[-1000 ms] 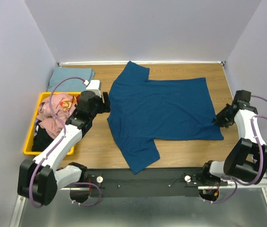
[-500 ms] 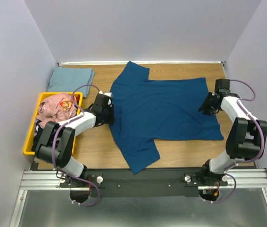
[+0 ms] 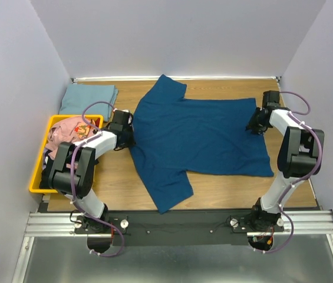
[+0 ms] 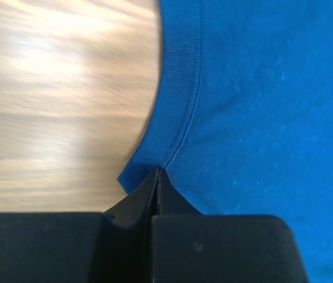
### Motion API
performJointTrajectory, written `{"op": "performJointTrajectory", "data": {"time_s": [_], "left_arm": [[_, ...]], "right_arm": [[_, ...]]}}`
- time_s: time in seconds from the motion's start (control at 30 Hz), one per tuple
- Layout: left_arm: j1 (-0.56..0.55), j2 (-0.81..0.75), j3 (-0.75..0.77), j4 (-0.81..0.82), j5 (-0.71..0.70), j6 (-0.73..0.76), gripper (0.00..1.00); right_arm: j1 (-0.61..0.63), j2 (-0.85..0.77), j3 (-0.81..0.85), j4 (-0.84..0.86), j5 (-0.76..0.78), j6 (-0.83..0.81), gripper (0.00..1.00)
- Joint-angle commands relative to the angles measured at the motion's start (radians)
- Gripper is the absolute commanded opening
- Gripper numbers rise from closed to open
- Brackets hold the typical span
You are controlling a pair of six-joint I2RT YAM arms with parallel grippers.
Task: Fold and stack the t-shirts
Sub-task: Flatten the tshirt out
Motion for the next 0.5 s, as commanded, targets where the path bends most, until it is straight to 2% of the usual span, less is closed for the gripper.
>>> {"op": "performJointTrajectory", "data": {"time_s": [0.0,0.47], "left_arm": [[0.066,0.075,0.018,-0.070,-0.086,0.029,0.04],[0.137,0.161,0.118,-0.057,-0.117,0.074,0.04]], "right_arm": [[0.001,0.076,0.073,0.047,0.048,-0.004,0.39],[0.001,0.368,0.338,0.054,0.083,-0.055,0.39]]}}
